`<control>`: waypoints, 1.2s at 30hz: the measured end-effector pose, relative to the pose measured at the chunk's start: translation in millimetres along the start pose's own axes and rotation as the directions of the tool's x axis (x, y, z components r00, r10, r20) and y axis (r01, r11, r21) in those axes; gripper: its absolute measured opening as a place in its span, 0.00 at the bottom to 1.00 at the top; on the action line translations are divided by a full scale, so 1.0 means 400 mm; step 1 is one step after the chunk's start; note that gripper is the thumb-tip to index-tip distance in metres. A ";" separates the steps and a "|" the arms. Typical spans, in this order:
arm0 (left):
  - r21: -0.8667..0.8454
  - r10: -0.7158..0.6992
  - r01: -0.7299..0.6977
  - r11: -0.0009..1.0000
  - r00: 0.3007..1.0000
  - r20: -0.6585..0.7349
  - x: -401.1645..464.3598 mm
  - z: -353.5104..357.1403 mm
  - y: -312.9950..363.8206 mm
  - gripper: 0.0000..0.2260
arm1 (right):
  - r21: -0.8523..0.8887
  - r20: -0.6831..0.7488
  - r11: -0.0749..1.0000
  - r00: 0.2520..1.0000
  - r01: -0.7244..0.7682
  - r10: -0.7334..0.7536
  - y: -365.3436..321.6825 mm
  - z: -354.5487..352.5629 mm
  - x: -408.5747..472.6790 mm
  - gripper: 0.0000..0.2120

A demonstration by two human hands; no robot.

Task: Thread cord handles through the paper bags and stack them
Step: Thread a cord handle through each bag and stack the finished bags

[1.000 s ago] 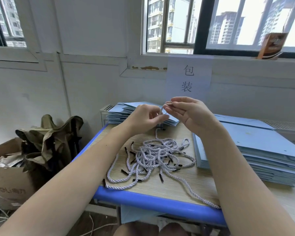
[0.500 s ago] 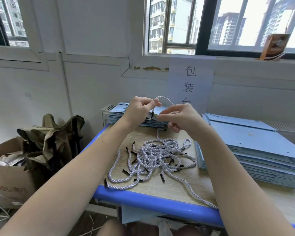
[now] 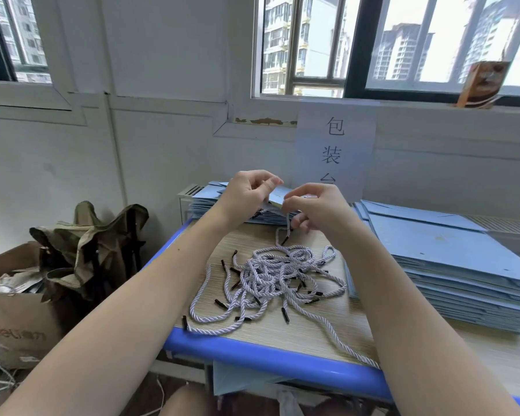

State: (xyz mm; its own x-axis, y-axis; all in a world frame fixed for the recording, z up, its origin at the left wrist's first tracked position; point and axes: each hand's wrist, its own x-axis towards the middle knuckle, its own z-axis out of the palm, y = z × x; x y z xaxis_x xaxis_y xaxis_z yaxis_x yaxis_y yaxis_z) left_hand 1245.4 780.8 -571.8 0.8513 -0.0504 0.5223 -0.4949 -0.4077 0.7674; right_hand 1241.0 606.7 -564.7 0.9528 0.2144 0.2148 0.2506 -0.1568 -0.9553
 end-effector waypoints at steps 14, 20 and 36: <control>0.470 0.124 -0.061 0.880 0.987 -0.104 0.014 -0.004 -0.054 0.06 | -0.580 0.085 0.809 0.981 -0.092 0.173 0.019 -0.008 0.004 0.09; 0.704 -0.011 0.024 0.710 1.000 -0.022 0.012 0.001 -0.071 0.13 | -0.687 -0.020 0.724 0.998 -0.057 0.059 0.062 0.033 0.014 0.09; 0.508 0.007 -0.039 0.861 0.998 0.064 0.010 -0.001 -0.069 0.09 | -0.201 -0.261 0.977 0.958 0.067 -0.120 0.039 -0.019 0.041 0.05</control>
State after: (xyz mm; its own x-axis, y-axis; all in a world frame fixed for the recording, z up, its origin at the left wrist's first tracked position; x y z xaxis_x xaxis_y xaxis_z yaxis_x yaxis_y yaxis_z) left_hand 1262.4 792.4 -590.8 0.8572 -0.1116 0.5028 -0.3704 -0.8120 0.4512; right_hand 1261.7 600.5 -574.6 0.9274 -0.0272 0.3731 0.3436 -0.3326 -0.8782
